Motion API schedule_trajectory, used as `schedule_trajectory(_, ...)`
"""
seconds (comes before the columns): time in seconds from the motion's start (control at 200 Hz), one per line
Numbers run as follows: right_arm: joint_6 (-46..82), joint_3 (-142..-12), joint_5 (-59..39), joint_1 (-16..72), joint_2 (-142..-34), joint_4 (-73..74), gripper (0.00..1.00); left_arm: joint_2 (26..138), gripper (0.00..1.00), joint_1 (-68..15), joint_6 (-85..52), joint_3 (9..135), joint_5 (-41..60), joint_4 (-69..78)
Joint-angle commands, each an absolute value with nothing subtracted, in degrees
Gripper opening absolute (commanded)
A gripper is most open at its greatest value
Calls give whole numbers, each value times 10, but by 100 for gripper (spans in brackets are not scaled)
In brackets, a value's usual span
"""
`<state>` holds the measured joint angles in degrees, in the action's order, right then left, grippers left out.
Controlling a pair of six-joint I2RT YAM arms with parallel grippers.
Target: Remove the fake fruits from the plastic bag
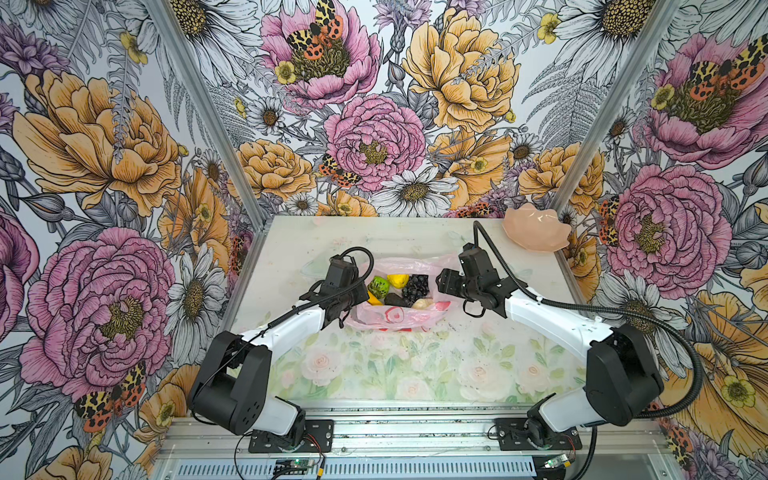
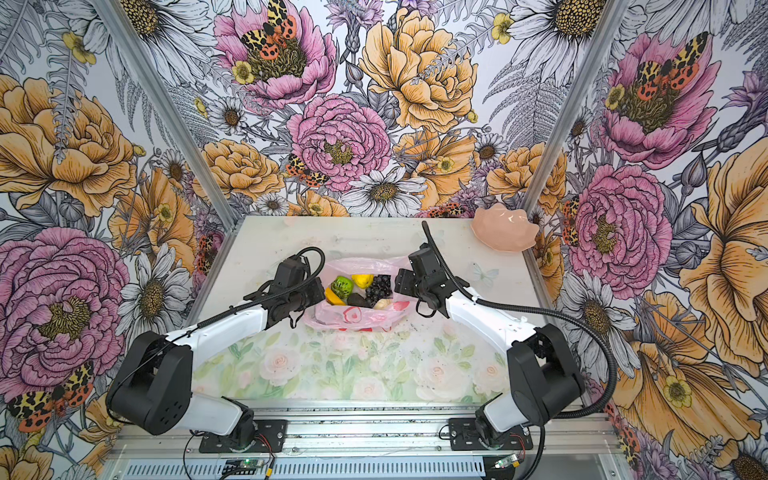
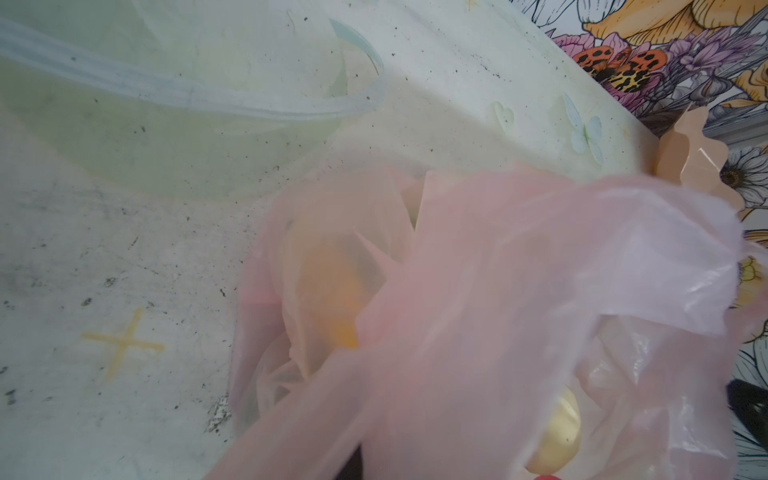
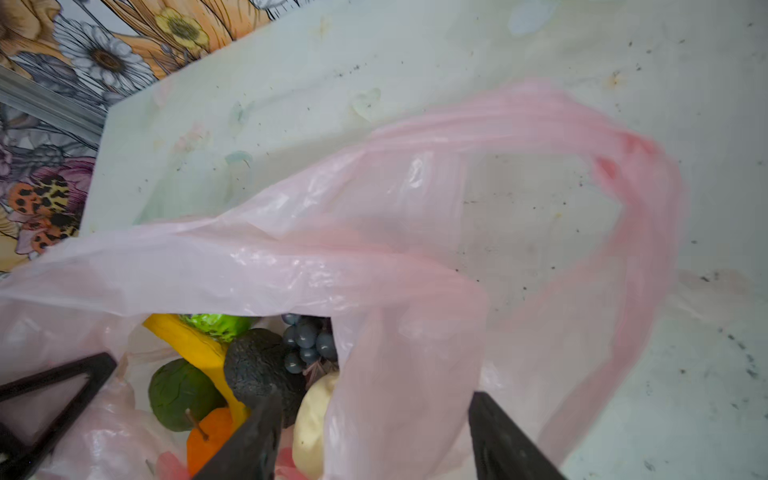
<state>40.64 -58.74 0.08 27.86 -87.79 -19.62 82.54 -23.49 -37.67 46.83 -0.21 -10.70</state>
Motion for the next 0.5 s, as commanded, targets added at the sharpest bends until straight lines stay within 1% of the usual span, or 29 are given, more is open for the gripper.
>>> schedule_trajectory(0.0, 405, -620, -31, 281, -915, -197, 57, 806, 0, -222, -395, 449, 11, -74)
schedule_trajectory(0.02, 399, -623, -44, 279, -918, -189, 52, 805, 0, -219, -397, 446, 19, -69)
schedule_trajectory(0.065, 392, -630, -68, 269, -925, -176, 38, 802, 0, -204, -401, 436, 40, -52)
schedule_trajectory(0.07, 392, -630, -68, 269, -925, -176, 38, 802, 0, -202, -402, 435, 43, -50)
schedule_trajectory(0.095, 386, -633, -93, 256, -931, -161, 26, 800, 0, -191, -405, 428, 55, -38)
schedule_trajectory(0.165, 388, -642, -157, 212, -952, -121, 0, 793, 0, -158, -415, 408, 91, -1)
schedule_trajectory(0.24, 390, -664, -247, 175, -978, -70, 0, 788, 0, -124, -423, 391, 128, 40)
schedule_trajectory(0.34, 369, -693, -324, 168, -994, 0, 0, 788, 0, -70, -465, 363, 203, 127)
schedule_trajectory(0.42, 399, -681, -372, 159, -1003, 101, 0, 791, 0, -27, -511, 332, 247, 211)
schedule_trajectory(0.495, 453, -647, -391, 146, -1018, 204, 0, 798, 0, 6, -539, 311, 272, 266)
